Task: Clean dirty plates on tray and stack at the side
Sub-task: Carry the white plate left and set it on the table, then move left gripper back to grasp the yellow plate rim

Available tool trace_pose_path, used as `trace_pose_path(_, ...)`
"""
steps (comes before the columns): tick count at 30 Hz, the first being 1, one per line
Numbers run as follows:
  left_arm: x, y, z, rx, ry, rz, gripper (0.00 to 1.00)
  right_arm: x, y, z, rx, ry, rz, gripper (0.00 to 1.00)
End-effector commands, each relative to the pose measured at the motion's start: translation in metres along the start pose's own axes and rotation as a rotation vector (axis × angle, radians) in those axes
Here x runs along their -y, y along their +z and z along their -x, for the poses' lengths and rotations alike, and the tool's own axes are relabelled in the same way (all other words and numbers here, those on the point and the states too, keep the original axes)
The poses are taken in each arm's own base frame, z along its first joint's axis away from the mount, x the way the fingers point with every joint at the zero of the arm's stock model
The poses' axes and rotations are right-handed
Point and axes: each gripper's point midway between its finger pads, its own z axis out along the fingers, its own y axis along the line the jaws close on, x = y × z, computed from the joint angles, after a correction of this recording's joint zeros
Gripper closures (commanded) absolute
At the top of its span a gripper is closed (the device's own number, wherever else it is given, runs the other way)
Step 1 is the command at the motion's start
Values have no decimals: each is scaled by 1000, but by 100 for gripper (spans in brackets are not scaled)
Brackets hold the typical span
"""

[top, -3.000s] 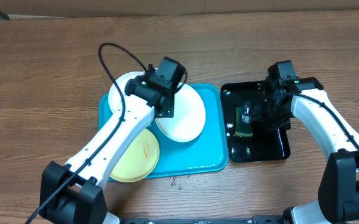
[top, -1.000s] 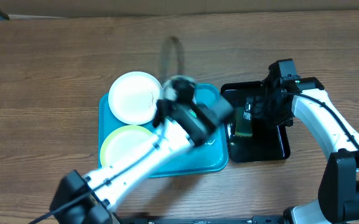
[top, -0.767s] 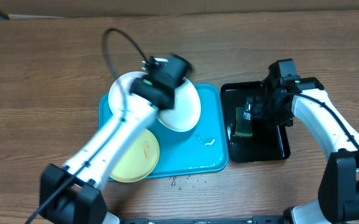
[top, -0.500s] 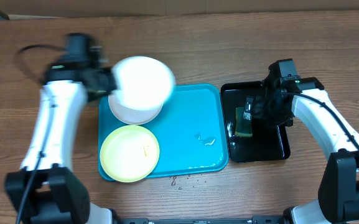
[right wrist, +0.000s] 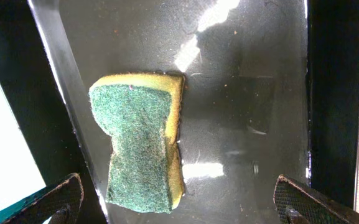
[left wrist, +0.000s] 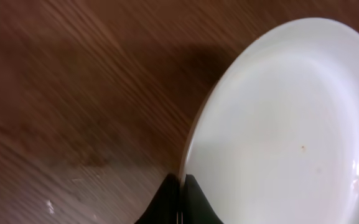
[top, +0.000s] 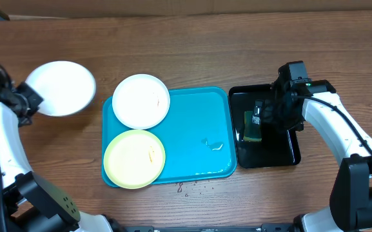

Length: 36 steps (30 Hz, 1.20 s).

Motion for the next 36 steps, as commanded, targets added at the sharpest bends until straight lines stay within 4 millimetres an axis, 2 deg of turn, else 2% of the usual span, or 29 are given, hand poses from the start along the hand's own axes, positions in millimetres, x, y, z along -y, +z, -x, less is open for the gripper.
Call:
trace_pose_path(1,-18,21,0,-8,-54,79,96,0,-9,9,37,-1,-1,0)
trace_pose_path(10,-31,91,-24,-135,-66,138,96,0,-9,9,37,-1,-1,0)
trace_pose_path(16,-29,97,-14,-96,-45,129,93,0,-9,9,37,-1,-1,0)
trace_pose_path(17,-29,97,-13,-91,-36,127,86,0,-9,9,37,-1,-1,0)
trace_pose_path(18,-28,97,-12,-87,-32,126,72,0,-9,9,37,-1,-1,0)
trace_pose_path(20,-28,97,-11,-86,-32,123,36,0,-9,9,37,-1,-1,0)
trace_pose_path(21,-26,96,-12,-92,-29,111,30,-1,-9,9,37,-1,-1,0)
trace_pose_path(24,-2,84,-9,-114,-18,-15,30,-1,-9,9,37,-1,-1,0)
trace_pose_path(25,14,73,-5,-117,-20,-95,32,0,-9,9,37,-1,-1,0)
trace_pose_path(28,41,38,9,-105,-13,-221,36,-1,-9,9,37,-1,-1,0)
trace_pose_path(29,56,13,16,-89,3,-272,37,0,-9,9,37,-1,-1,0)
trace_pose_path(30,63,1,17,-82,21,-297,39,0,-9,9,37,-1,-1,0)
trace_pose_path(32,78,-24,13,-75,59,-340,43,0,-9,9,37,-1,-1,0)
trace_pose_path(36,110,-57,-10,-96,144,-410,40,0,-9,9,37,-1,-1,0)
